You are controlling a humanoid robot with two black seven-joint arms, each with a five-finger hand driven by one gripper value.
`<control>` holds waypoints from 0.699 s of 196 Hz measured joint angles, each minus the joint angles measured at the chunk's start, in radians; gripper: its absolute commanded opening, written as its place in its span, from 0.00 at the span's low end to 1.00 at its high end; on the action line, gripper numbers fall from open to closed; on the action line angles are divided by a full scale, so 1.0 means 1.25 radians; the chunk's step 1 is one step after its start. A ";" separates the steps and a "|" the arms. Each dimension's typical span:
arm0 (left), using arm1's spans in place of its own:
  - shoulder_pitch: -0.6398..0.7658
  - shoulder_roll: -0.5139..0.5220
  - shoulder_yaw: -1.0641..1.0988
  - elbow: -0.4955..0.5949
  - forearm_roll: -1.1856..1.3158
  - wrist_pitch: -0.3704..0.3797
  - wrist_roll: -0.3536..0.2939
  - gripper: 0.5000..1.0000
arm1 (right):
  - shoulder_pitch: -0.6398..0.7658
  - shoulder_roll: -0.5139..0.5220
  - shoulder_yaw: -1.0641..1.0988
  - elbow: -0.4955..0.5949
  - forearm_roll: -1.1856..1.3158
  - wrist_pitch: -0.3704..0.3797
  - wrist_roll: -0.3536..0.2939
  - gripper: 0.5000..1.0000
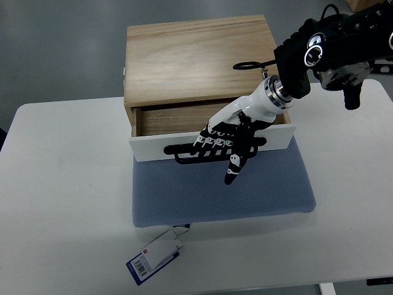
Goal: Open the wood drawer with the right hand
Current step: 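Pull the upper white drawer out toward the robot with the right hand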
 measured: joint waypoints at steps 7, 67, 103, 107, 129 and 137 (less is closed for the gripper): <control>0.000 0.000 0.000 0.000 0.000 0.000 0.000 1.00 | 0.002 0.000 0.000 0.000 0.000 0.000 0.000 0.84; 0.000 0.000 0.000 0.000 0.000 0.000 0.000 1.00 | 0.011 0.001 0.000 0.000 -0.009 -0.031 -0.002 0.84; 0.000 0.000 0.000 0.000 0.000 0.000 0.000 1.00 | 0.011 0.003 0.000 0.000 -0.017 -0.051 -0.002 0.84; 0.000 0.000 0.000 0.000 0.000 0.000 0.000 1.00 | 0.011 0.003 0.000 0.000 -0.017 -0.053 -0.002 0.84; 0.000 0.000 0.000 0.000 0.000 0.000 0.000 1.00 | 0.011 -0.001 0.000 0.000 -0.017 -0.053 -0.002 0.84; 0.000 0.000 0.000 0.000 0.000 0.000 0.000 1.00 | 0.014 -0.002 0.000 0.000 -0.017 -0.051 -0.002 0.84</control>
